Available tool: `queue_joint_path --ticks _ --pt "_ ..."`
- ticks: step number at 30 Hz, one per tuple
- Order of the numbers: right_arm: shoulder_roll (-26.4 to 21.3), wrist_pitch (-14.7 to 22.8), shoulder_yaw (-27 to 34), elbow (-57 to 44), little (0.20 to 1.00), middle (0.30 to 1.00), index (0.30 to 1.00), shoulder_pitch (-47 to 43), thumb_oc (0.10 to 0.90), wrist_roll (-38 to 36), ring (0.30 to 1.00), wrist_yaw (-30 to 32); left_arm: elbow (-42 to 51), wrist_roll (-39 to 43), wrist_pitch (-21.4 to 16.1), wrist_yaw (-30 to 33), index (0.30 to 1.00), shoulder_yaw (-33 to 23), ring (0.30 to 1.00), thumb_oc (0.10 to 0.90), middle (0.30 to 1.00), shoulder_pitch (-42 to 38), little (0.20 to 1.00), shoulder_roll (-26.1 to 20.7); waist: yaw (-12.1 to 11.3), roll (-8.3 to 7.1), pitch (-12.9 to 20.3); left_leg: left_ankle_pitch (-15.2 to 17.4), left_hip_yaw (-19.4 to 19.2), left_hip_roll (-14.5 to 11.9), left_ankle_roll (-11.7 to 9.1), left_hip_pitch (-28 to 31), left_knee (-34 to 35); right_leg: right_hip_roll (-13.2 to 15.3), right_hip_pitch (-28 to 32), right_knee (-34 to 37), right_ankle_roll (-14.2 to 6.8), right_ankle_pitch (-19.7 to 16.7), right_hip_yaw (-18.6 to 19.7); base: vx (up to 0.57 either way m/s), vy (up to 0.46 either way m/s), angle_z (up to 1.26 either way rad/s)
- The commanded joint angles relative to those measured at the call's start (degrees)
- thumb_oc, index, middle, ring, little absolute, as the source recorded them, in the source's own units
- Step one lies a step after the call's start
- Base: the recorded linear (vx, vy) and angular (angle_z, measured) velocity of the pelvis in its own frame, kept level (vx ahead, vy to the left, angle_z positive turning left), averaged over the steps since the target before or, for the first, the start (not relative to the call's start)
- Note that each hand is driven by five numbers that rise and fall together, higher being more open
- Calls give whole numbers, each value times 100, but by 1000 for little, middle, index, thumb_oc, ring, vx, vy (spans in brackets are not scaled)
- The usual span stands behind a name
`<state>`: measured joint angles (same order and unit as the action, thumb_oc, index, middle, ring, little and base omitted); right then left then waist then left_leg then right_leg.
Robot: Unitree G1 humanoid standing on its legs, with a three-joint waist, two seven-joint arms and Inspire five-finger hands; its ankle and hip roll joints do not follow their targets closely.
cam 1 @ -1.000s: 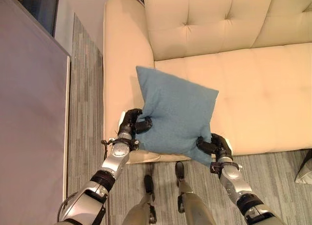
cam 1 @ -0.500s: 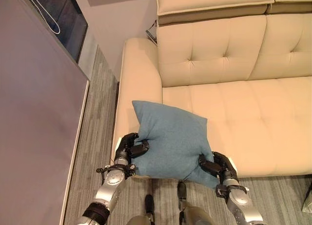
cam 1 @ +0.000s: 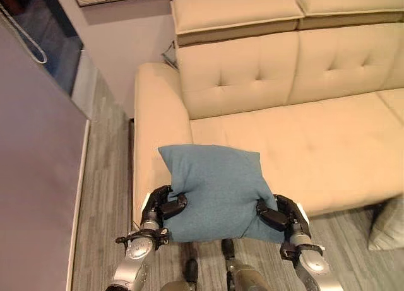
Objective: Pick up all the scattered cushions and arrange them neatly on the sofa.
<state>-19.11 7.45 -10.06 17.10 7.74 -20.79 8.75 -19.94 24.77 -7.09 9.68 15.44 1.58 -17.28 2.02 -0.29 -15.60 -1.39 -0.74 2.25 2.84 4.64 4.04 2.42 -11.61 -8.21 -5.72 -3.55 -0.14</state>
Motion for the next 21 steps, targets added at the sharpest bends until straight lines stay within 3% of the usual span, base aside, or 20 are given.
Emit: queue_joint_path --ticks 1,6,8,12,13,16,19,21 --pt "244 751 -39 -1144 300 300 300 -670 400 -23 300 -381 666 -4 -508 -367 300 190 300 400 300 -190 300 20 -251 141 591 345 166 84 -24 -271 -375 129 712 -31 4 312 -375 81 -183 -25" --pt "227 688 -131 -1176 300 300 300 -761 400 48 300 -411 687 10 -529 -296 300 84 300 400 300 -147 300 15 -302 199 580 429 16 -116 -126 -85 -330 578 588 254 -73 16 -855 76 -124 -19" --pt "203 657 -158 -1191 300 300 300 -750 400 98 300 -455 638 -54 -537 -287 300 85 300 400 300 -95 300 22 -317 105 631 488 -75 -129 -189 40 -307 640 748 465 -102 -53 -1068 135 -211 -14" --pt "79 672 -106 -1296 300 300 300 -680 400 135 300 -409 576 10 -539 -320 300 169 300 400 300 -96 300 110 -271 -53 673 590 -81 -333 -431 -27 -628 496 998 706 -25 7 -1125 135 -312 2" --pt "6 705 -62 -1337 300 300 300 -673 400 116 300 -347 495 27 -515 -280 300 267 300 400 300 -187 300 177 -217 -112 623 457 -101 -517 -601 -214 -1061 398 1135 764 91 91 -1163 97 -377 14" --pt "-80 709 -12 -1418 300 300 300 -649 400 89 300 -301 468 6 -490 -304 300 380 300 400 300 -263 300 216 -155 -161 582 317 -123 -652 -614 -438 -1624 268 1268 812 255 209 -1185 59 -230 16" --pt "-111 678 22 -1412 300 300 300 -589 400 70 300 -288 488 12 -474 -300 300 413 300 400 300 -290 300 235 -134 -178 575 297 -116 -598 -574 -497 -1812 191 1351 836 326 286 -1147 79 -126 -6" --pt "-122 670 49 -1396 300 300 300 -592 400 72 300 -270 483 -12 -448 -296 300 449 300 400 300 -317 300 247 -163 -217 556 413 63 -298 -496 -719 -1838 163 1401 895 336 306 -1060 114 -123 -1"
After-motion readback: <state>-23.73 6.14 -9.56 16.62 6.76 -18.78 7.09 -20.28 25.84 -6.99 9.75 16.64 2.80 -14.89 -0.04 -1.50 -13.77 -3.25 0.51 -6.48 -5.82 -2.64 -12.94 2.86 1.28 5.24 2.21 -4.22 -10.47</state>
